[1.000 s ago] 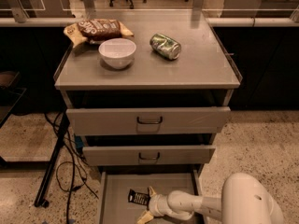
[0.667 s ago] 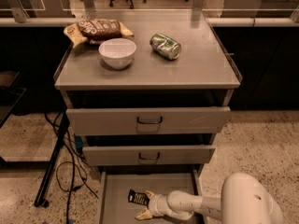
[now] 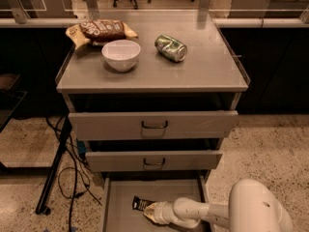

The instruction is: Pick rxbar chocolate from bottom drawer and place on counter

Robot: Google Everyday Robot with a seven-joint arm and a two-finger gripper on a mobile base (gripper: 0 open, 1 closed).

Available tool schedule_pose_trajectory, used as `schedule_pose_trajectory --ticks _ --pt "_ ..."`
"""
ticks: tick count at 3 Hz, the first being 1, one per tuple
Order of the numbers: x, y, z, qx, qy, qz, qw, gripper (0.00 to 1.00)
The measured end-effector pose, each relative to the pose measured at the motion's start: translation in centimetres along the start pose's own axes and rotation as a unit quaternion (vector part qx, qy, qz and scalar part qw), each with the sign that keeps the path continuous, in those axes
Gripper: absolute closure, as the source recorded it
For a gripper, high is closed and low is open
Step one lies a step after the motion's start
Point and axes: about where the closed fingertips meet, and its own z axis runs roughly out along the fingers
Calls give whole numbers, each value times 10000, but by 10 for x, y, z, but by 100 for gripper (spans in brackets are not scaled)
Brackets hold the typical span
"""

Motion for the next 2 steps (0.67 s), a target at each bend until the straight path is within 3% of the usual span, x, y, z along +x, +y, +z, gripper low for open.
schedule_pose_trajectory --ticks 1,2 --pt "0 0 0 0 0 0 10000 62" --pt "0 0 0 0 0 0 10000 39"
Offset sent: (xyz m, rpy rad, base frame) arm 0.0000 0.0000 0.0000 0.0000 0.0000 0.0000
